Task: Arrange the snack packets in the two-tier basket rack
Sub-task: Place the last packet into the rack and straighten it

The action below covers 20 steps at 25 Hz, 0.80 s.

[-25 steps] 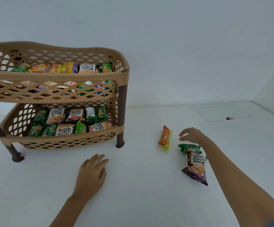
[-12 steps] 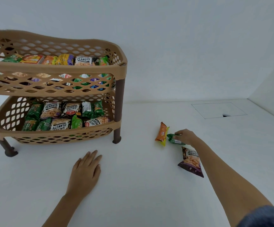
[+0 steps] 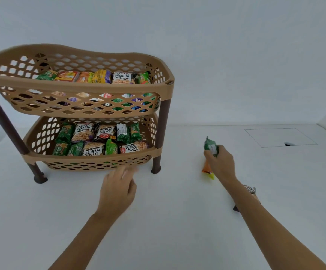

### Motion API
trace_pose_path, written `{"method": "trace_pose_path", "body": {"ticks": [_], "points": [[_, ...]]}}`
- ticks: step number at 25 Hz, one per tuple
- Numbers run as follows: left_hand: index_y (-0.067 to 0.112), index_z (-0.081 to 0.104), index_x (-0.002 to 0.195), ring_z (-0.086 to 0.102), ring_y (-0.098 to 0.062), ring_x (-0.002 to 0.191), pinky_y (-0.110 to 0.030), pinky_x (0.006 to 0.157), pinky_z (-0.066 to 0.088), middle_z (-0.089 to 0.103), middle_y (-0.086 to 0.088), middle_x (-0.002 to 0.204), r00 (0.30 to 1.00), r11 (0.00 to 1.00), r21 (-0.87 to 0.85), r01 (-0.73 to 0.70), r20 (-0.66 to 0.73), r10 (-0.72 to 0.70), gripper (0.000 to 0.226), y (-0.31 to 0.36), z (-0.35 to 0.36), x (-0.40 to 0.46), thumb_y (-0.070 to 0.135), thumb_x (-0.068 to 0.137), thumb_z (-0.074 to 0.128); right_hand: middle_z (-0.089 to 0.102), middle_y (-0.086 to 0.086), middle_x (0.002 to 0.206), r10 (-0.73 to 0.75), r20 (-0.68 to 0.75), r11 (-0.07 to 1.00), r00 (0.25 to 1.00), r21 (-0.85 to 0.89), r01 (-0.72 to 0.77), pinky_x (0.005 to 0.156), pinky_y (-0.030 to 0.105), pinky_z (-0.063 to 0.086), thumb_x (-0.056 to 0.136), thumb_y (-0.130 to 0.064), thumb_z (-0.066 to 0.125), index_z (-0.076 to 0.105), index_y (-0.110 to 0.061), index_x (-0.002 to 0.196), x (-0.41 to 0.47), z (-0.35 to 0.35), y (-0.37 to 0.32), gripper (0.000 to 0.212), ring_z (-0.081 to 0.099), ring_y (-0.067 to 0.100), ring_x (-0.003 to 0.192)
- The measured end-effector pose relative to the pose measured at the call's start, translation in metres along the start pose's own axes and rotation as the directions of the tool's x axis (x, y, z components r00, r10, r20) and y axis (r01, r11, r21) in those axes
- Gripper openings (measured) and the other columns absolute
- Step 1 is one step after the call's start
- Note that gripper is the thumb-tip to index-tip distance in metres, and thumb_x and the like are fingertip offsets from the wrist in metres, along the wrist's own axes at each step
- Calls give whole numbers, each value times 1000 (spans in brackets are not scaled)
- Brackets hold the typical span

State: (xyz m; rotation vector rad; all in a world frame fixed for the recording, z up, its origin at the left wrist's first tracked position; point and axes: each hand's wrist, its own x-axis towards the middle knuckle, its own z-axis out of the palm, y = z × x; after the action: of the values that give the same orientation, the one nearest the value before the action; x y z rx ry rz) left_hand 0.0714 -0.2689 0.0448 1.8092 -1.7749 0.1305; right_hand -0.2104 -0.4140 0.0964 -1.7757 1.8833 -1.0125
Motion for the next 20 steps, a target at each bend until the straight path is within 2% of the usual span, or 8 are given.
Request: {"method": "trace_pose_path", "body": {"ticks": [3,5,8,11,14,17,18,20], "points": [[12,62,115,57,-28,100,-39,77,47,61,-8,113,987,996,84,11,-162,3,37,-15,-25,23,11,80,50,60,-10,73,-140,111,970,984,213,114,46,20,43,74,-29,64,42,-21,105,-38,24,-58,39,59,9,59],[9,62,116,56,-30,110,-44,89,46,62,-10,116,983,991,135,20,-182,5,37,-36,-36,27,14,81,48,60,-8,76,-247,226,947,942,261,186,40,15,42,72,-21,68,35,-25,102,-61,44,-88,46,59,4,54],[5,62,117,55,-35,118,-53,103,37,63,-15,119,992,969,235,71,-121,-44,41,-66,-43,23,23,84,46,60,-3,90,-425,327,902,844,227,366,47,21,47,70,-18,70,33,-26,100,-85,80,-124,48,61,9,65],[5,57,126,51,-34,124,-54,109,29,61,-15,125,999,951,306,42,-42,-30,50,-79,-42,15,29,83,47,51,3,102,-519,260,854,814,117,507,56,19,38,69,-21,73,47,-12,108,-82,117,-160,47,52,13,78],[8,46,135,45,-32,128,-51,113,23,55,-12,131,1000,946,323,1,-5,1,62,-85,-40,12,28,79,59,52,6,108,-410,282,911,868,70,407,71,23,43,73,-32,72,57,-8,110,-47,148,-194,47,52,16,87],[11,40,140,41,-30,131,-50,115,20,51,-9,135,1000,946,325,-2,23,-5,70,-87,-38,11,30,76,61,64,2,78,-277,250,956,928,-24,292,77,32,49,85,-35,60,62,-12,86,-5,169,-208,23,62,21,77],[11,39,140,41,-30,131,-49,115,19,51,-9,135,1000,946,323,4,26,-13,71,-88,-37,11,32,76,59,65,2,77,-224,208,969,952,-53,239,76,35,48,88,-32,58,61,-14,86,8,175,-209,18,64,23,79],[12,38,141,40,-29,132,-49,116,18,50,-8,136,1000,949,315,8,22,-16,71,-87,-36,11,33,76,57,70,4,104,-131,143,980,981,-133,151,80,39,49,91,-30,56,60,-18,107,30,182,-204,21,64,28,98]]}}
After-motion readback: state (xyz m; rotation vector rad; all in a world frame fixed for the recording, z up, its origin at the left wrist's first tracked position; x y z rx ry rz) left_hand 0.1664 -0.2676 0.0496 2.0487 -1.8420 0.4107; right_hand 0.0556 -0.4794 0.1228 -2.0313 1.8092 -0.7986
